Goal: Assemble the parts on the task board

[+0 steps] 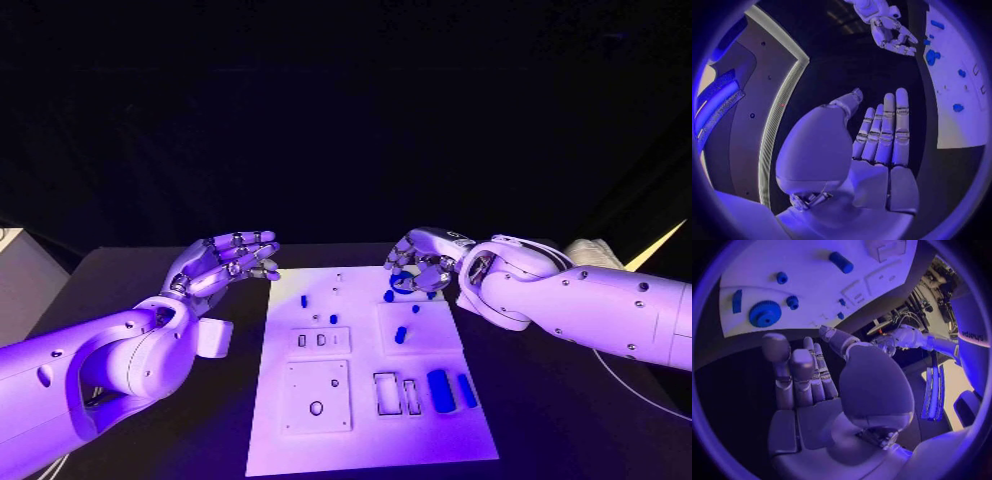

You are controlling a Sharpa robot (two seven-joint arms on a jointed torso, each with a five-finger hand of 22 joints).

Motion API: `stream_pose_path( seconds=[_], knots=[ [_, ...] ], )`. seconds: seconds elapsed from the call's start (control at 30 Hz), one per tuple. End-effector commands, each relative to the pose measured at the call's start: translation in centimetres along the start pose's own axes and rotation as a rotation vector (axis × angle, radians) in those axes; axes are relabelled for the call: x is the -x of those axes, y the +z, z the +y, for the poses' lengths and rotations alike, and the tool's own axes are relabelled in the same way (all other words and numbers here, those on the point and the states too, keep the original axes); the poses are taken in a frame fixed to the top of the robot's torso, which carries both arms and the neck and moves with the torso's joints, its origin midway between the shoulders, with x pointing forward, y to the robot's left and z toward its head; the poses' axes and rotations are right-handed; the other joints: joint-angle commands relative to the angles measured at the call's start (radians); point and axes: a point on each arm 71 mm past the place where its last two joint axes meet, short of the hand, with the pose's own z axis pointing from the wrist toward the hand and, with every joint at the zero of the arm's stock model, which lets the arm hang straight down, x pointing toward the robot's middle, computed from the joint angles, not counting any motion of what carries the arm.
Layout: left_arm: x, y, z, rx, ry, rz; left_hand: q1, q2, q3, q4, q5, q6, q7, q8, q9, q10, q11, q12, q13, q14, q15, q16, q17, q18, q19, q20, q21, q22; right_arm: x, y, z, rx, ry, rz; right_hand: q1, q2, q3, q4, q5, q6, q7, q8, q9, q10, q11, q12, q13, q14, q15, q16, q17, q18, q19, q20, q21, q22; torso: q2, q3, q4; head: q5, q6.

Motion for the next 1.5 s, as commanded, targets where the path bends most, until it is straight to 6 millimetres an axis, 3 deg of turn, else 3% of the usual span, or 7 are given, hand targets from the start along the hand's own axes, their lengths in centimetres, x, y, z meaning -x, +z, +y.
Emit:
stream_pose_path(
  seconds=[0.03, 0.17, 0.33, 0.7, 1.5],
  knots=[
    [-0.8, -0.2, -0.3, -0.002, -0.019, 0.065, -0.017, 0.001, 0.003, -0.01, 0.003, 0.008, 0.014, -0.007, -0.002, 0.002, 0.0, -0.005, 0.001, -0.011, -0.001, 0.03, 0.015, 0.0, -0.015, 0.002, 0.038, 0.029, -0.5, 0.2, 0.0, -0.029, -0.169, 0.061, 0.003, -0.009, -0.006, 0.013, -0.005, -0.008, -0.005, -0.004, 0.006, -0.018, 0.001, 0.007, 0.002, 0.032, 0.004, 0.078, 0.073, -0.017, 0.017, 0.004, 0.068, 0.086, 0.015, -0.003, 0.0063, -0.006, -0.003],
    [-0.9, -0.5, -0.4, -0.002, -0.024, 0.074, -0.025, 0.001, 0.009, -0.015, 0.003, 0.011, 0.014, -0.011, -0.004, 0.001, 0.001, -0.004, 0.001, -0.022, -0.002, 0.062, 0.028, 0.003, -0.035, 0.005, 0.08, 0.06, -0.7, 0.3, 0.1, -0.042, -0.204, 0.075, 0.006, -0.009, -0.011, 0.022, -0.005, -0.009, -0.006, -0.004, 0.012, -0.022, -0.001, 0.014, 0.004, 0.04, 0.003, 0.149, 0.145, -0.03, 0.041, 0.007, 0.137, 0.177, 0.023, -0.0054, 0.0092, -0.01, -0.004],
    [-1.1, -0.6, -0.6, -0.003, -0.028, 0.082, -0.03, 0.001, 0.014, -0.019, 0.003, 0.012, 0.014, -0.013, -0.006, 0.001, -0.001, -0.003, 0.001, -0.029, -0.002, 0.084, 0.035, 0.006, -0.047, 0.007, 0.11, 0.082, -0.8, 0.5, 0.0, -0.057, -0.23, 0.085, 0.008, -0.011, -0.015, 0.028, -0.004, -0.01, -0.006, -0.005, 0.015, -0.029, 0.0, 0.015, 0.004, 0.043, 0.003, 0.186, 0.182, -0.036, 0.053, 0.009, 0.173, 0.224, 0.03, -0.0065, 0.0102, -0.009, -0.001],
    [-1.3, -0.6, -0.9, -0.003, -0.031, 0.092, -0.035, 0.0, 0.018, -0.021, 0.003, 0.012, 0.015, -0.016, -0.007, -0.001, 0.0, -0.003, 0.001, -0.034, -0.001, 0.097, 0.038, 0.008, -0.057, 0.009, 0.129, 0.096, -1.3, 0.9, 0.2, -0.066, -0.249, 0.098, 0.014, -0.006, -0.014, 0.033, -0.002, -0.006, -0.008, -0.003, 0.02, -0.029, -0.001, 0.02, 0.005, 0.044, 0.003, 0.213, 0.206, -0.041, 0.063, 0.012, 0.202, 0.263, 0.041, -0.0066, 0.0148, -0.011, 0.002],
    [-1.3, -0.5, -1.1, -0.007, -0.028, 0.091, -0.037, 0.002, 0.02, -0.022, 0.003, 0.012, 0.016, -0.016, -0.008, -0.001, 0.0, -0.003, 0.001, -0.037, -0.001, 0.102, 0.039, 0.009, -0.06, 0.01, 0.138, 0.102, -2.2, 1.5, 0.5, -0.072, -0.253, 0.128, 0.014, 0.02, 0.027, 0.06, -0.001, 0.021, -0.016, 0.015, 0.04, 0.022, -0.012, 0.048, 0.011, 0.043, -0.003, 0.252, 0.233, -0.051, 0.078, 0.011, 0.257, 0.338, 0.056, -0.0048, 0.0158, -0.01, 0.007]
  ],
)
